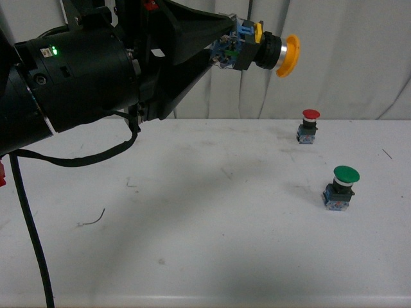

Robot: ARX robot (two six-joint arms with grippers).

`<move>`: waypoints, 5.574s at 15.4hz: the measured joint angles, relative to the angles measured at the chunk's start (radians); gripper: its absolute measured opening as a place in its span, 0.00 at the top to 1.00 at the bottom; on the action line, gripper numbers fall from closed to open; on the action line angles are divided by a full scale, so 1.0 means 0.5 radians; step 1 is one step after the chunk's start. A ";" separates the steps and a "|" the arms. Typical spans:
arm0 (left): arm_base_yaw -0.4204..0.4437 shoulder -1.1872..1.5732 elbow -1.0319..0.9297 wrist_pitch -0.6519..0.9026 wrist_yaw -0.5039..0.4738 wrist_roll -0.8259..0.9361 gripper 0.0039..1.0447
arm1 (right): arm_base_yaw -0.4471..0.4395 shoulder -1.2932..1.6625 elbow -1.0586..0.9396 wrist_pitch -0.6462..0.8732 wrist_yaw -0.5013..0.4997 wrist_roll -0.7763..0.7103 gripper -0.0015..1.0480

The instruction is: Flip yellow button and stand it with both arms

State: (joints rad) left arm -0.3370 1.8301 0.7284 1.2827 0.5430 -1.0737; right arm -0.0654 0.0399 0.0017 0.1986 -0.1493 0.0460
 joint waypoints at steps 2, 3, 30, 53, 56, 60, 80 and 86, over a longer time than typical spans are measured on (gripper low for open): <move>0.008 0.000 0.001 0.002 0.001 0.002 0.72 | -0.320 0.542 0.008 0.908 -0.465 0.311 0.06; 0.008 -0.008 0.001 0.001 0.012 0.002 0.72 | -0.365 0.933 0.023 1.312 -0.520 0.413 0.06; 0.033 -0.052 0.027 0.002 0.008 -0.005 0.72 | 0.786 3.679 1.631 2.175 -0.497 2.803 0.06; 0.652 -0.492 -0.192 -0.083 0.033 0.454 0.06 | 0.713 3.741 1.643 2.168 -0.485 2.937 0.67; 0.684 -1.147 -0.575 -0.643 -0.001 1.117 0.06 | 0.691 3.742 1.670 2.169 -0.486 2.933 0.68; 0.539 -1.891 -0.805 -1.321 -0.277 1.759 0.06 | 0.694 3.744 1.682 2.169 -0.486 2.905 0.68; 0.671 -3.442 -1.357 -2.525 -1.086 2.114 0.99 | 0.734 3.696 1.703 2.169 -0.526 2.766 0.68; 0.672 -3.642 -1.437 -2.578 -1.086 2.115 0.99 | 0.774 3.696 1.678 2.168 -0.517 2.741 0.68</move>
State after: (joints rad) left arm -0.0010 0.0090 0.0097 -0.0063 -0.0002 -0.0162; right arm 0.3218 1.8877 0.8410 1.2827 -0.4076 1.4162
